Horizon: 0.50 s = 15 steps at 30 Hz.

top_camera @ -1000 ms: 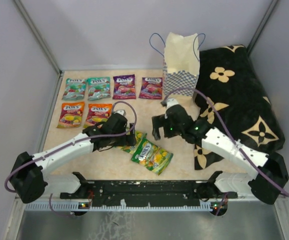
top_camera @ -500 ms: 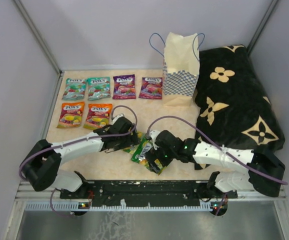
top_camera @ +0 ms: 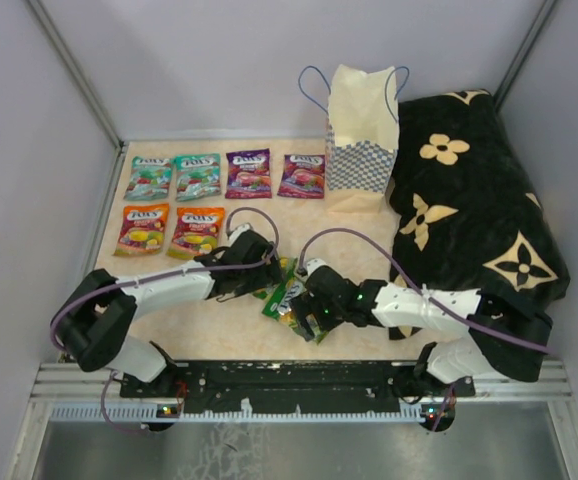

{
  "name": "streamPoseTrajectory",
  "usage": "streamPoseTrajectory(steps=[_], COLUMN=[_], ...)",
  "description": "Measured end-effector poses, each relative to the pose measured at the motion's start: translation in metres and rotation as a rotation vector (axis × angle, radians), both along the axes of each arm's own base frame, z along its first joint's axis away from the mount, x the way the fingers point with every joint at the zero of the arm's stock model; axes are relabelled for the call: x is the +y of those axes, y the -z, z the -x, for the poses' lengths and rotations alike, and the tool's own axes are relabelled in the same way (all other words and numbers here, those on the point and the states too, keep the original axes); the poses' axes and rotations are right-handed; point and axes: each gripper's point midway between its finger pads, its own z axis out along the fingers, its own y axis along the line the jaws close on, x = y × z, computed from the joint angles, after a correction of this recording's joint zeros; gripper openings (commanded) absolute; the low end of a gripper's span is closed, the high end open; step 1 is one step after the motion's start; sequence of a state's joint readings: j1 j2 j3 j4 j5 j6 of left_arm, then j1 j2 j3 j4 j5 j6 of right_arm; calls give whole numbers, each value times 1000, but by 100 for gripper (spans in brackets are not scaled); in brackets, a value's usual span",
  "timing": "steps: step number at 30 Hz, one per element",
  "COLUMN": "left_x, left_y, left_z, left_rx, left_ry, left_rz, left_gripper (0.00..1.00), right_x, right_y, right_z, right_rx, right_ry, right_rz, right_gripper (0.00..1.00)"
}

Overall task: Take the snacks out of the paper bag
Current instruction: Move the snack to the center of the board.

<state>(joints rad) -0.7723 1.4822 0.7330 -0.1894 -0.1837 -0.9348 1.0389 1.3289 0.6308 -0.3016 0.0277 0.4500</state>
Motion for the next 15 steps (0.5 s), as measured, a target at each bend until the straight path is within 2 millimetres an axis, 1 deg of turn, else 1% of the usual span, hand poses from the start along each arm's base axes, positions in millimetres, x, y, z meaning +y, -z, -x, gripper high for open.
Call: streamPoseTrajectory(steps=[3,5,7,12,15], left_x=[0,0,-1,-2,2], left_y=[0,1,2,6,7], left_z=[2,3,2,-8,-10], left_rx=[-9,-15,-12,-13,-31], left_ry=[51,99,151,257,306], left_rz=[-25,-45,-86,-201,-246], left_gripper=[100,100,100,100,99], right_x=[-3,-10,-25,-64,-90], right_y=[1,2,5,6,6], right_z=[-8,-15,-22,-38,-38], right_rx=[2,1,8,40,60], right_ry=[96,174,264,489,616], right_rz=[17,39,76,116,115], right_gripper=[99,99,99,99,99])
